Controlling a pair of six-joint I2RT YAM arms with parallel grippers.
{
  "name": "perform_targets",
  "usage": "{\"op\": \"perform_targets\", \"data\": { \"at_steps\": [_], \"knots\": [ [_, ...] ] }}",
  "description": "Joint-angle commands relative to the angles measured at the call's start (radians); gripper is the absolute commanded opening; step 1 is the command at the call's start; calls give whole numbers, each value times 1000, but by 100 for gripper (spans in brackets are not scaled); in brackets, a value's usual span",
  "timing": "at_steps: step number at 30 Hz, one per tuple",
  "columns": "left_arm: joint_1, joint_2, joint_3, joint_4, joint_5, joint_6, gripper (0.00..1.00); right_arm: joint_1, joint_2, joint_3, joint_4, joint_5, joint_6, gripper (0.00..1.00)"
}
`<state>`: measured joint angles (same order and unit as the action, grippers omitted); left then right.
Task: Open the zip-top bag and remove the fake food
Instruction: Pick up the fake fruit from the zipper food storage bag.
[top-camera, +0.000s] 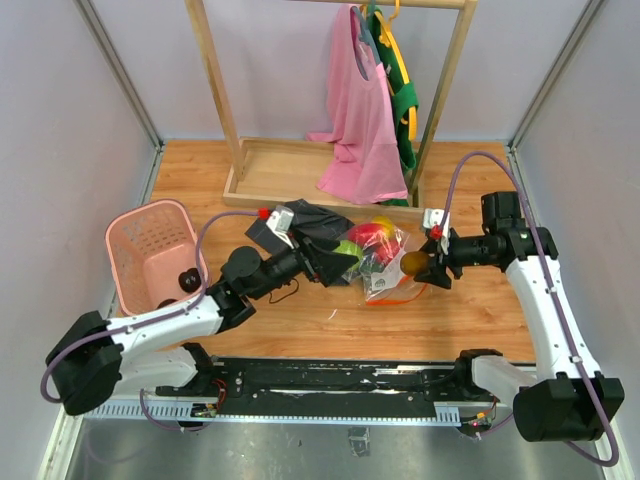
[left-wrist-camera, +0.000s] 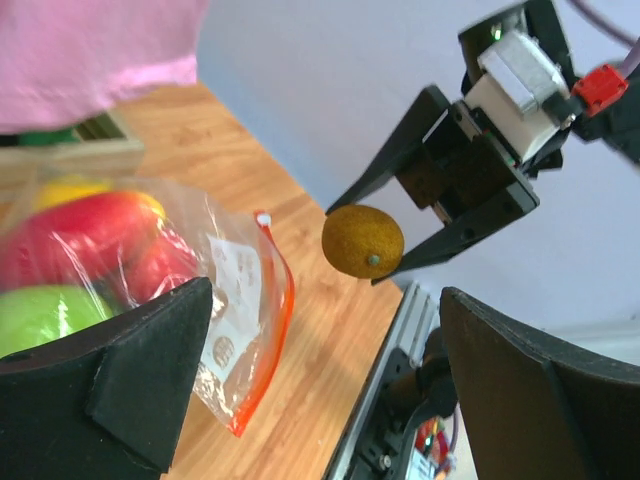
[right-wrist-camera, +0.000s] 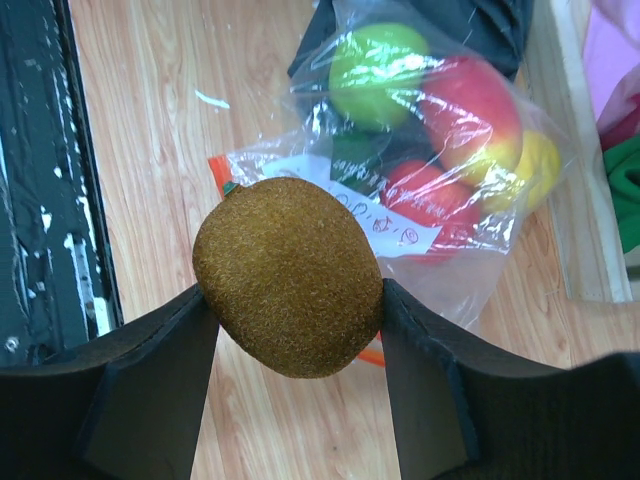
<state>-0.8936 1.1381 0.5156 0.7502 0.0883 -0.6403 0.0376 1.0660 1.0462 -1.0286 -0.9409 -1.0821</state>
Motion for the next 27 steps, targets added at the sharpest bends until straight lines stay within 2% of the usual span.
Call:
{"op": "perform_targets", "data": {
  "at_steps": [1, 4, 7, 9, 13, 20, 25, 27],
  "knots": [
    [64, -91, -43, 20, 65, -89, 99, -18, 0, 75, -29, -111, 119, 20],
    [109, -116, -72, 97, 169, -248, 99, -11, 4, 115, 8, -167, 198, 20],
    [116, -133, -96, 190, 189, -365, 97, 9, 2, 152, 90, -202, 318, 21],
    [116, -142, -83, 197, 186, -396, 96, 30, 1, 176, 152, -205, 400, 21],
    [116, -160, 7, 58, 153, -383, 93, 89, 14, 220, 249, -196, 523, 21],
    [116, -155, 160, -157, 56, -388, 89, 214, 93, 352, 304, -148, 610, 22],
    [115, -123, 261, -324, -16, -400, 85, 330, 165, 443, 288, -82, 582, 22],
    [114, -107, 289, -339, -15, -404, 84, 377, 191, 474, 278, -35, 562, 22]
  ]
}}
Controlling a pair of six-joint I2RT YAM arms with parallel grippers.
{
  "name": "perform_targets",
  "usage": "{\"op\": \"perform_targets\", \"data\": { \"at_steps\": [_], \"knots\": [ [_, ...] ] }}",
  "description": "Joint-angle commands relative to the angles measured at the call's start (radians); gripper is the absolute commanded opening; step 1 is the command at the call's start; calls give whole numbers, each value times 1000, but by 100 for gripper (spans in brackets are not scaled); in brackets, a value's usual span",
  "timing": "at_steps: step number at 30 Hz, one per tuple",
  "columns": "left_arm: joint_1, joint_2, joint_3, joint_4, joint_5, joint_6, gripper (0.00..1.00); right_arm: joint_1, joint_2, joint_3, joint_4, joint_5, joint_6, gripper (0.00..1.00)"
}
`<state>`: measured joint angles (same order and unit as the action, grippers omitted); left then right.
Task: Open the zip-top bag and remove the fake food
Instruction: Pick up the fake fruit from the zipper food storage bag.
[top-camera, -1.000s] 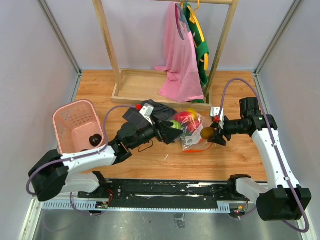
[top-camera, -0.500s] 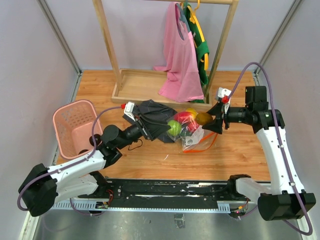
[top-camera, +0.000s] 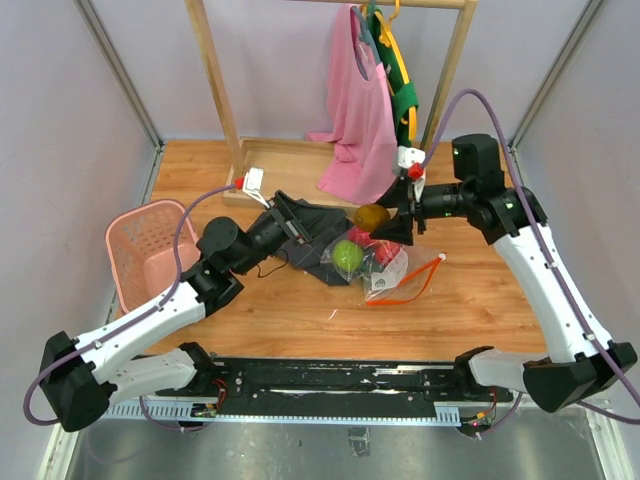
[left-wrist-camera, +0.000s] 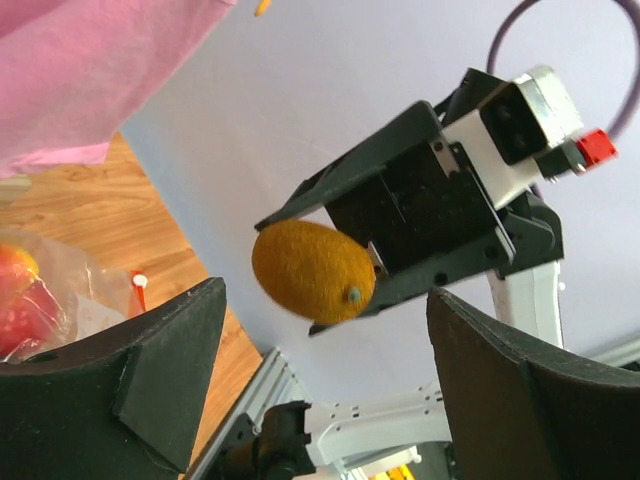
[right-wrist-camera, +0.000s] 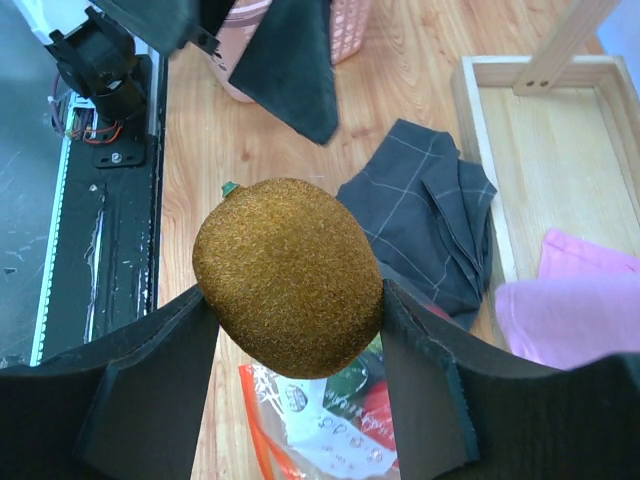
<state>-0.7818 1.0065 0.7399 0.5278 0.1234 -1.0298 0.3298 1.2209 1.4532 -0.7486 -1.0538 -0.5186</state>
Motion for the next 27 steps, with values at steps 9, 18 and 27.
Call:
{"op": "perform_targets", "data": {
  "at_steps": [9, 18, 27],
  "knots": [
    [-47, 100, 175, -223, -79, 40, 81, 217, 120, 158, -5, 223, -27, 22],
    [-51, 110, 190, -257, -103, 74, 56, 254, 136, 167, 1, 233, -34, 23],
    [-51, 104, 196, -255, -98, 97, 13, 263, 117, 150, -9, 266, -46, 63]
  ]
}}
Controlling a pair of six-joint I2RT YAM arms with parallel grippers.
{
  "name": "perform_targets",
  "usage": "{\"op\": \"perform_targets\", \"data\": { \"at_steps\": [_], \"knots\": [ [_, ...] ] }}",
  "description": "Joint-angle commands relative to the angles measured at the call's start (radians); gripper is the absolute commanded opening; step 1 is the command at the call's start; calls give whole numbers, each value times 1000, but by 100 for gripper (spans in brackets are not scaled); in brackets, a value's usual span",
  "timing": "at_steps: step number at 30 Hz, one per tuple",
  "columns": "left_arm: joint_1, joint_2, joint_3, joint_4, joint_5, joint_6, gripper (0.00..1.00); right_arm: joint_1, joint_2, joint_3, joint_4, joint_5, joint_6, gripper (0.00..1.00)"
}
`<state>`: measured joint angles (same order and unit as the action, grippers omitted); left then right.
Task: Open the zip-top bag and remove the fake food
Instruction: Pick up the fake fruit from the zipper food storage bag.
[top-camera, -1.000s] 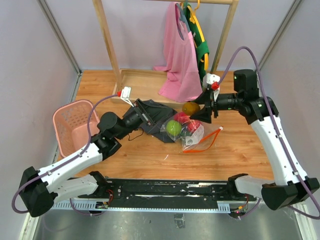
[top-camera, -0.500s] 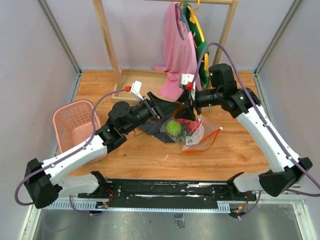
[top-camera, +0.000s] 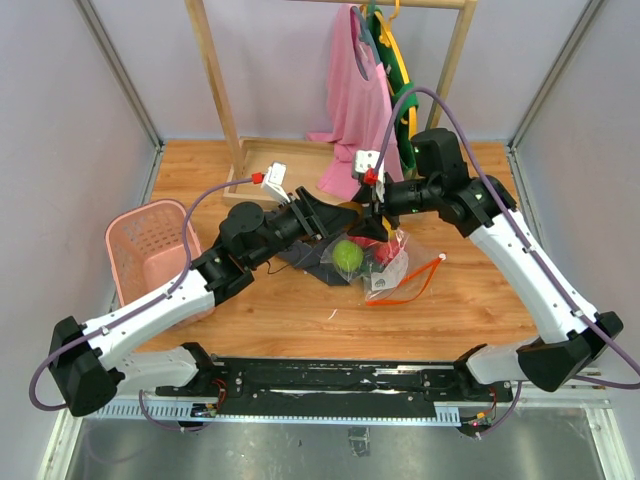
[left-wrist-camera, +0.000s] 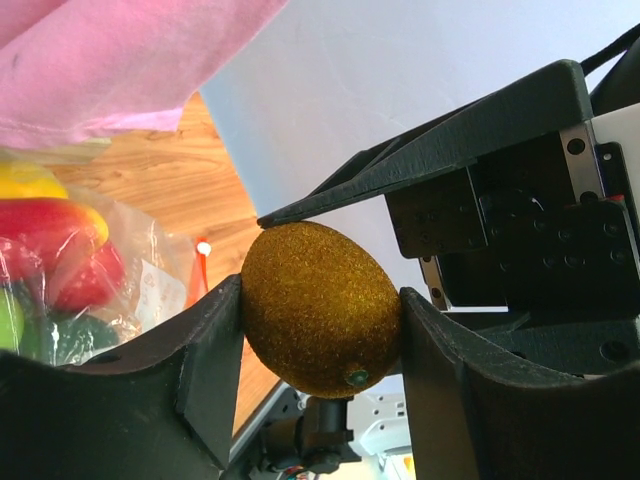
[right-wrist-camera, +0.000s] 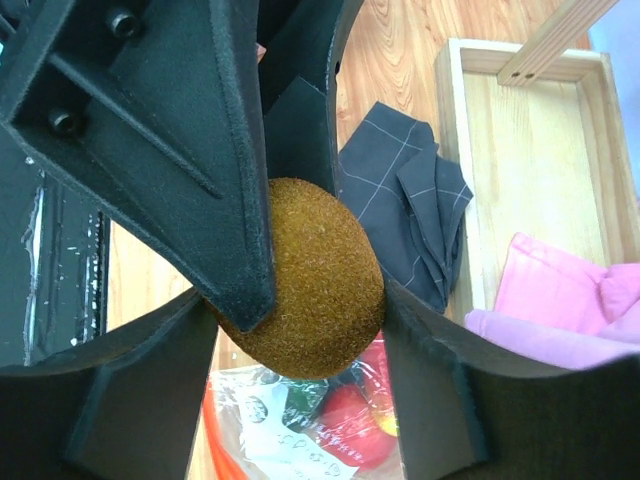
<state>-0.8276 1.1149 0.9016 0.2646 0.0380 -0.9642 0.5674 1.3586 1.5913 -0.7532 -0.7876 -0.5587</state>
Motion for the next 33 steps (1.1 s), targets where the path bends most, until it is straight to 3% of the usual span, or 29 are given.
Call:
{"op": "perform_targets", "data": {
  "at_steps": [1, 5, 19, 33],
  "knots": [
    [-5, -9, 33, 8, -14, 34, 11, 26, -23, 12, -5, 5, -6, 72],
    [-5, -29, 25, 10, -21, 41, 6, 25, -31, 1, -5, -6, -10, 100],
    [-5, -93, 83, -216, -122, 224, 0, 18, -69, -22, -76, -34, -132, 98],
    [-5, -235, 180, -588, -408, 719, 1, -86, -151, -171, -59, -46, -166, 98]
  ]
}}
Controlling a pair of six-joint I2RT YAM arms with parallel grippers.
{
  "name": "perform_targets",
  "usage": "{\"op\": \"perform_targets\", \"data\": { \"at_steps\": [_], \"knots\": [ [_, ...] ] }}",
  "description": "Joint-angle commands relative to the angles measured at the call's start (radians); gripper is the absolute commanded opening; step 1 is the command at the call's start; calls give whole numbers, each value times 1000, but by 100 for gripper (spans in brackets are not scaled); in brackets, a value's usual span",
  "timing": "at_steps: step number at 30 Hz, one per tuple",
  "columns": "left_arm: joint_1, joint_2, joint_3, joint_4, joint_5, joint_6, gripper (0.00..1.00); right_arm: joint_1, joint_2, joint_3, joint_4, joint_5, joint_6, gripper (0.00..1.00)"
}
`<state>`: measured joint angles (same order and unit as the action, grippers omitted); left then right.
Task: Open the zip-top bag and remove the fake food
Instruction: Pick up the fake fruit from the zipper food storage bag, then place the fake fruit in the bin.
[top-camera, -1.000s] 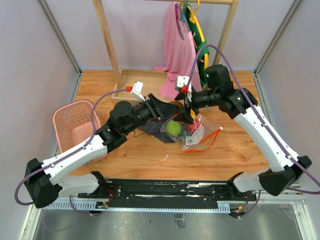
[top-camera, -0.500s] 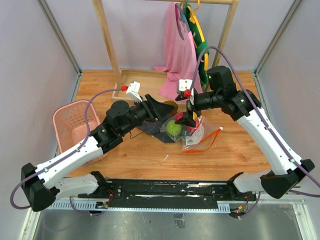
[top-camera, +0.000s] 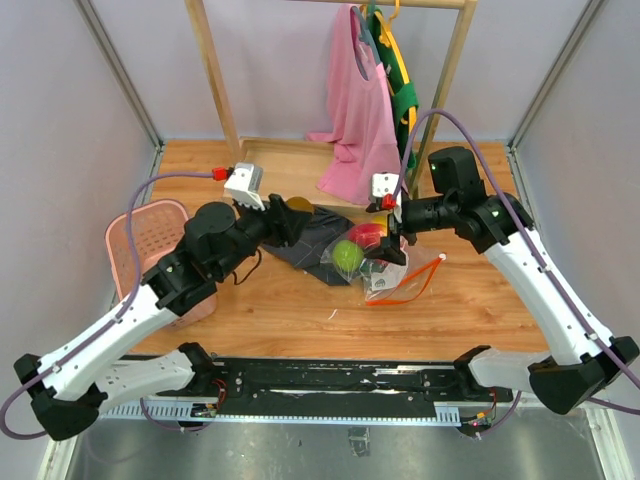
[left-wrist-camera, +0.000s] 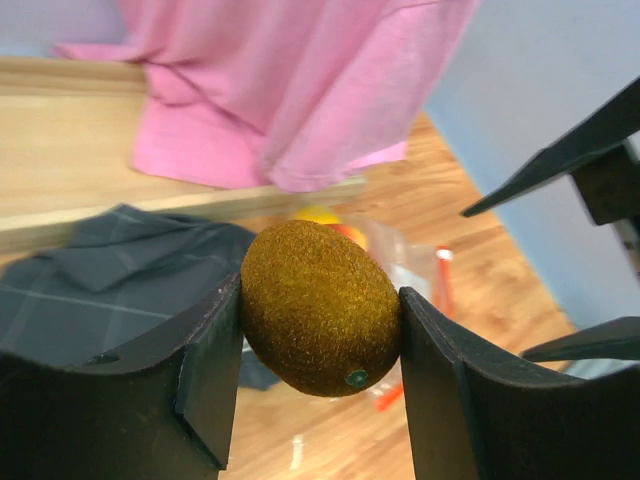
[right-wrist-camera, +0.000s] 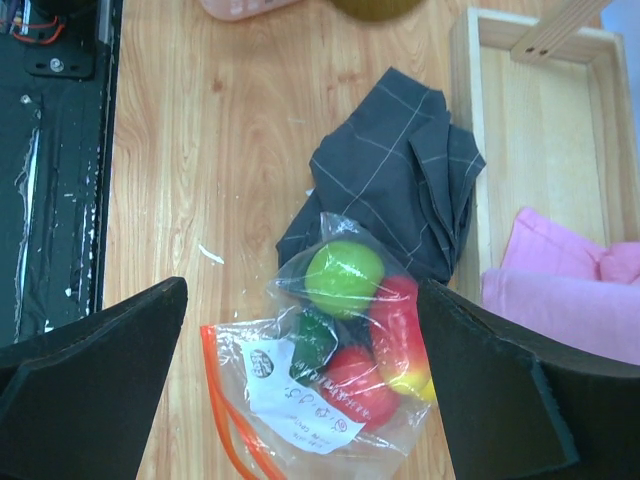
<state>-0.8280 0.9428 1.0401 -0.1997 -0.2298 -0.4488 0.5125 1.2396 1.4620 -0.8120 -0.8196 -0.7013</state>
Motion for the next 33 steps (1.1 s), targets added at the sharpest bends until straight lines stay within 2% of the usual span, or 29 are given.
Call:
{"op": "perform_targets", "data": {
  "at_steps": [1, 8, 12, 17, 27, 29, 30, 33],
  "knots": [
    [-5, -74, 48, -148, -173, 225, 1, -38, -35, -50, 1, -15, -24, 98],
    [8, -100, 123, -356, -390, 292, 0, -75, -63, -95, 1, -10, -34, 98],
    [73, -109, 140, -428, -409, 298, 0, -98, -79, -115, 0, -17, -35, 98],
    [154, -122, 125, -437, -398, 315, 0, -126, -93, -126, 4, -33, -32, 98],
    [368, -106, 82, -390, -256, 313, 0, -173, -112, -160, 29, -48, -7, 98],
    [445, -97, 70, -383, -201, 310, 0, -175, -115, -167, 31, -51, -6, 98],
    [563, -87, 56, -372, -134, 297, 0, -179, -118, -176, 35, -53, -6, 98],
    [691, -77, 30, -340, -43, 272, 0, -182, -115, -179, 39, -55, -2, 98]
  ]
}}
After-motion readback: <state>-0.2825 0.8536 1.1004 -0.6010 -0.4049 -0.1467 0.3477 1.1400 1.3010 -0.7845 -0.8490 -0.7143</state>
